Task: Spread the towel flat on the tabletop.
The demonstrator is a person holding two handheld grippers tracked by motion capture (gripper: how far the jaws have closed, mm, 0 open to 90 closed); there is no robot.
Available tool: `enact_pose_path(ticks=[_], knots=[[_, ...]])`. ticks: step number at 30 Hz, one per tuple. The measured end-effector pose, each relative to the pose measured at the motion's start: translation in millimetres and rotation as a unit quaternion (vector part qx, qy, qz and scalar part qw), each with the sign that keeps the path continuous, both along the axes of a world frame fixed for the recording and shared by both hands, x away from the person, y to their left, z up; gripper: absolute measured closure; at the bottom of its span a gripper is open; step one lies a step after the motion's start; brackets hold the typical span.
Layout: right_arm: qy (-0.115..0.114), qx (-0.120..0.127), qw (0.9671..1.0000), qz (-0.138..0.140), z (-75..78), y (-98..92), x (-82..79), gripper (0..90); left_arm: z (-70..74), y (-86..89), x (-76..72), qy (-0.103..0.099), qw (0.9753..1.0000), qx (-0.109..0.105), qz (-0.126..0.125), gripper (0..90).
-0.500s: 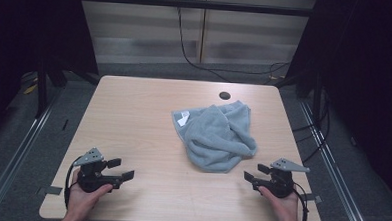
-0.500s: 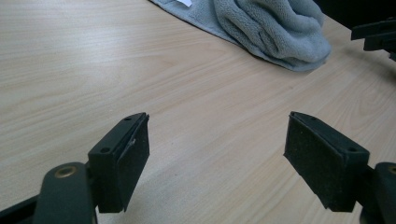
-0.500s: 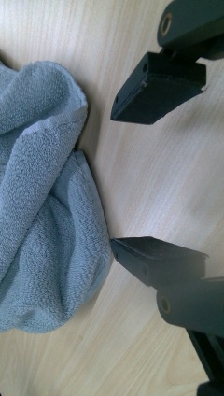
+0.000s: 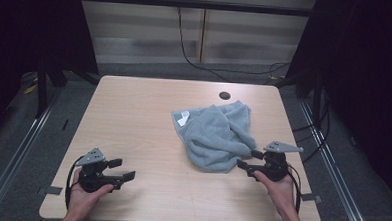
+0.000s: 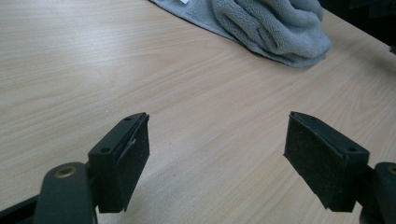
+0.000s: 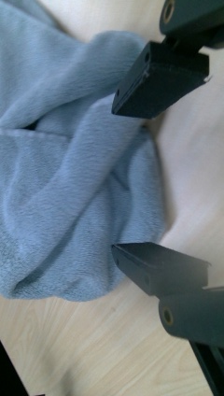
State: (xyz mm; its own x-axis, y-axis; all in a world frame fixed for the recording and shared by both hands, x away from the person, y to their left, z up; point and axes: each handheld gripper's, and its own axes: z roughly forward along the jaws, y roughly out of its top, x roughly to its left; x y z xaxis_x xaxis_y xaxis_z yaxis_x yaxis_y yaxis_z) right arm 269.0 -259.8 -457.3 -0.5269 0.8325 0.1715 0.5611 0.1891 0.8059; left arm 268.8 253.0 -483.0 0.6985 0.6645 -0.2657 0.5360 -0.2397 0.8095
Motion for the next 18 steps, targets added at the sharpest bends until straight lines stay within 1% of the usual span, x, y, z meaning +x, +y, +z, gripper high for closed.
enact_pose_path(ticks=[1,2,3,5,6,8,10,12,14,15,16,18], knots=[[-0.009,-0.01,0.9999,0.001,2.1,2.5,5.1,23.7,-0.2,-0.3,0.4,-0.001,1.0,0.001,0.001,22.0],[-0.006,-0.015,0.9998,0.006,3.5,4.8,11.5,21.9,0.0,-0.4,0.9,-0.002,1.0,0.002,0.002,22.0],[0.0,-0.011,0.9999,0.013,4.2,6.7,18.4,22.1,0.4,-0.5,1.5,-0.002,1.0,0.001,0.001,22.1],[0.004,0.0,0.9998,0.018,4.0,10.0,31.1,21.2,0.6,-0.9,2.0,-0.003,1.0,-0.003,0.0,22.1],[0.007,0.005,0.9998,0.017,3.5,11.8,36.7,21.2,0.5,-1.0,2.2,-0.002,1.0,-0.003,-0.001,22.1],[0.013,0.012,0.9995,0.027,1.6,14.6,47.7,20.8,0.2,-1.2,2.3,-0.002,1.0,-0.001,-0.002,22.1],[0.017,0.016,0.9992,0.032,-1.3,18.3,55.3,19.4,0.1,-1.3,2.7,-0.002,1.0,-0.002,-0.004,22.1],[0.018,0.027,0.9987,0.041,-8.2,21.8,61.0,18.0,-0.1,-2.0,3.6,-0.001,1.0,-0.003,-0.007,22.8],[0.037,0.006,0.9981,0.048,-19.0,29.1,67.4,15.8,0.3,-2.3,3.9,-0.002,1.0,-0.003,-0.009,23.2],[0.037,0.006,0.9981,0.048,-19.0,29.1,67.4,15.8,0.3,-2.3,3.9,-0.002,1.0,-0.003,-0.009,23.1],[0.05,-0.004,0.9974,0.051,-30.9,33.9,71.2,14.8,0.2,-2.4,3.9,-0.002,0.9999,-0.003,-0.011,23.1],[0.057,-0.012,0.9969,0.053,-39.3,37.8,73.3,14.5,0.1,-2.6,3.9,-0.003,0.9999,-0.001,-0.01,23.1]])
